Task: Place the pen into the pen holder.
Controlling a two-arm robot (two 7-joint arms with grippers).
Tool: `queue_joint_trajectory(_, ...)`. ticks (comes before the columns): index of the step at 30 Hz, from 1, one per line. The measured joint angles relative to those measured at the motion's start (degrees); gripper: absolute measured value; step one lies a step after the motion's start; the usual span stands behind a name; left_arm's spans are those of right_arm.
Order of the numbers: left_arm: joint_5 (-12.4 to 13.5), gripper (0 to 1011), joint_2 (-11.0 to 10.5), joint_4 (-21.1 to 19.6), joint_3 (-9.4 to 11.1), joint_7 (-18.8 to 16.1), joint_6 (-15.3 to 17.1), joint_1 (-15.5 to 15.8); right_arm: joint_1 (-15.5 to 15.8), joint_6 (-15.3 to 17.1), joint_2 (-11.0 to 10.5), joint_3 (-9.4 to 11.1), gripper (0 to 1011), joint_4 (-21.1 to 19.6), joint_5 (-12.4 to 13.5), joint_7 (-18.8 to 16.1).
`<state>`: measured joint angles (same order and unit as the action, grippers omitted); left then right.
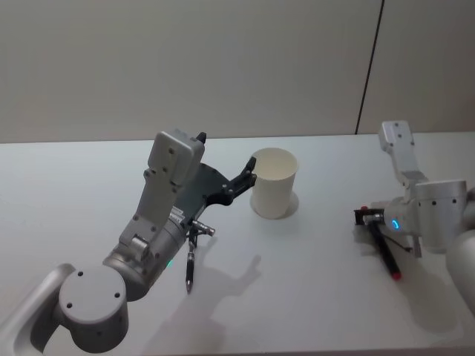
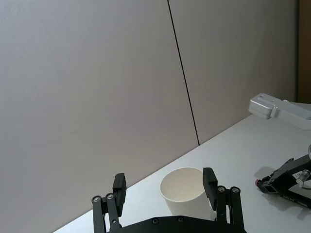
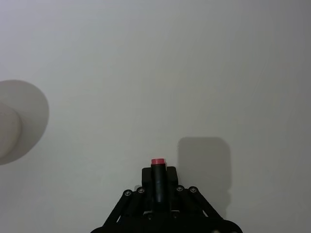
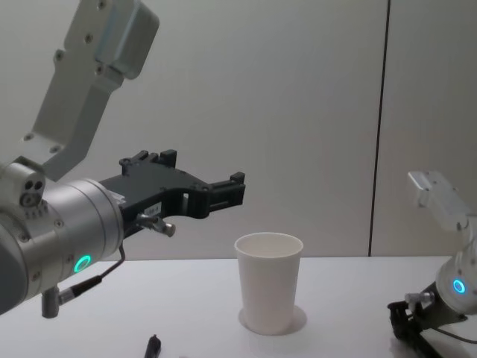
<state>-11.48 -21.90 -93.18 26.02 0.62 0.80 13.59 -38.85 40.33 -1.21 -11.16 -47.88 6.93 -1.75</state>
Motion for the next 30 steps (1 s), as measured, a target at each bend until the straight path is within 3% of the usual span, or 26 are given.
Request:
queue_joint_trajectory(3,0.00,1003,0.00,0.00,0.00,0.00,0.00,0.00,-0.11,-0.10,0.04,0.00,166,0.29,-0.07,-0.16)
queue_joint_trajectory(15,0.00,1003,0.00,0.00,0.00,0.00,0.00,0.00,0.49,-1.58,-0.04,0.34,164,-0.32,0.00,-0.94)
queue_joint_trajectory(30,0.00,1003,0.00,0.00,0.00,0.00,0.00,0.00,3.98,-7.19,-1.07,0.92,164,-7.94,0.09,-2.55)
